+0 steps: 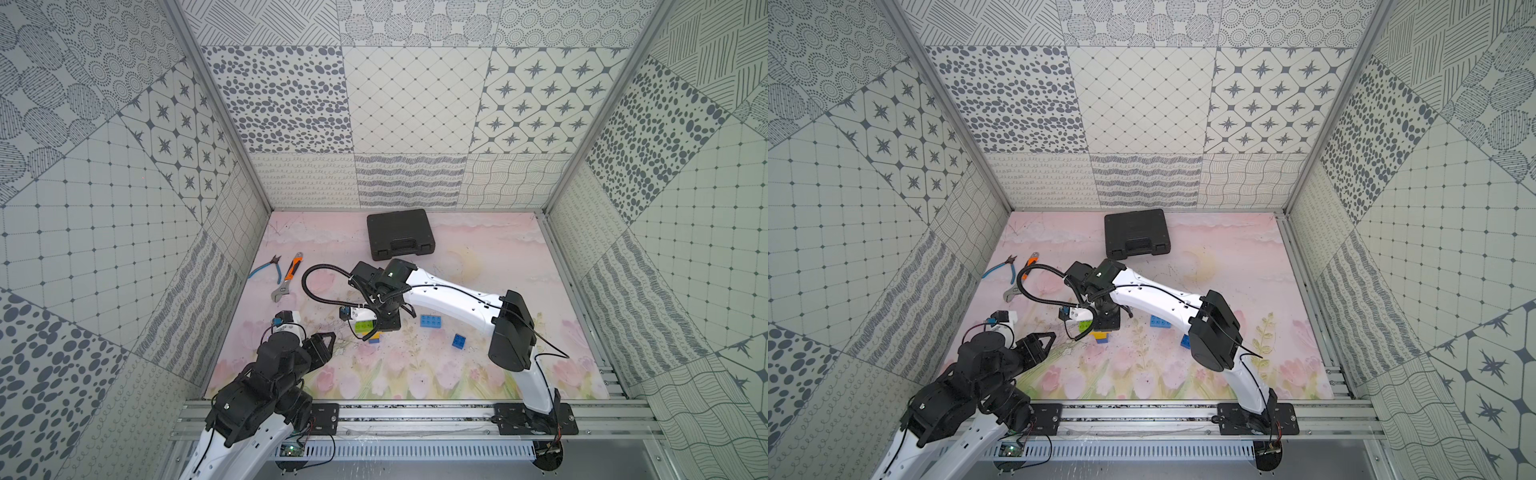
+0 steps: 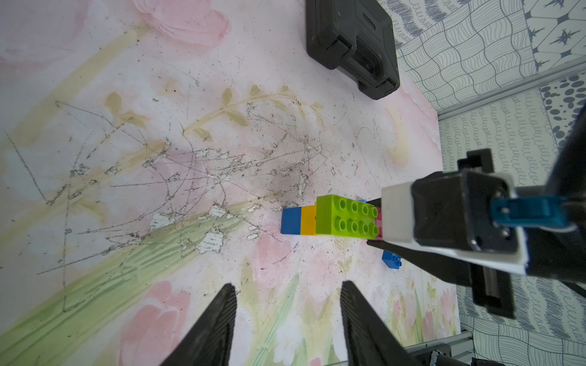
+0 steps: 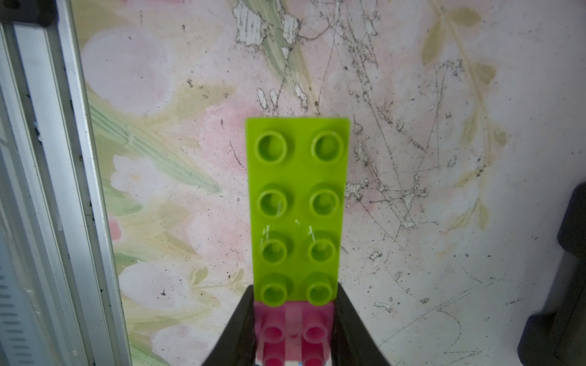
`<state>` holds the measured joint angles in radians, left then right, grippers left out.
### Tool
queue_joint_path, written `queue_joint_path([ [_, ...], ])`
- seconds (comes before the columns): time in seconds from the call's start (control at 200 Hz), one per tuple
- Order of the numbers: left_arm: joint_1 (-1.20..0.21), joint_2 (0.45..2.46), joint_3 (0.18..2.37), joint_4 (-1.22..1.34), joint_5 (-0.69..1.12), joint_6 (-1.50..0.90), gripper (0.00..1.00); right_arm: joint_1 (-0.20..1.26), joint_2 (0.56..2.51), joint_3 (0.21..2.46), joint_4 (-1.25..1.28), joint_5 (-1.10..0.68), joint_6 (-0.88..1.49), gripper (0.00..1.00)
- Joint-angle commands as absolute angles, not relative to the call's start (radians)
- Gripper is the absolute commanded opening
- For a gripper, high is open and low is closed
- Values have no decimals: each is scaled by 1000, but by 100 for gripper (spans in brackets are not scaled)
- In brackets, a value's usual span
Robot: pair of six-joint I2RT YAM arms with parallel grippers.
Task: Assemble a spoon with lego
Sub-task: Assemble the lego brick with the lego brick.
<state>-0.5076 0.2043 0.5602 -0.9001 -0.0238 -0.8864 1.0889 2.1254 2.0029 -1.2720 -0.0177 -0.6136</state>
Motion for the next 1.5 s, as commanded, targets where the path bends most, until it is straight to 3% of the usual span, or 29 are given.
queue_joint_path([
  [0.0, -503, 201, 557, -856, -16, -862, 55, 1093, 2157, 2021, -1281, -33, -613, 9],
  [0.265, -503, 201, 556, -855, -15, -858, 55, 1095, 2176, 2014, -1288, -37, -606, 10],
  [0.415, -503, 203, 555, -856, -15, -858, 56, 1095, 2180, 2033, -1290, -38, -599, 16],
  [0.845, -503, 204, 563, -867, -25, -865, 72, 1077, 2082, 2060, -1227, -84, -550, 72],
  [0.99, -503, 207, 583, -866, -35, -843, 79, 1049, 2036, 2038, -1217, -108, -515, 79],
  [1.11, -503, 239, 631, -812, -28, -768, 93, 986, 1946, 2015, -1164, -156, -442, 88],
  [1.201, -503, 355, 720, -724, 30, -622, 98, 908, 1834, 1915, -1053, -168, -323, 98],
  [1.351, -503, 691, 954, -652, 231, -303, 98, 713, 1561, 1590, -813, -238, -35, 98],
  [1.496, -566, 1062, 1226, -701, 393, 27, 98, 430, 1292, 1246, -655, -306, 311, 98],
])
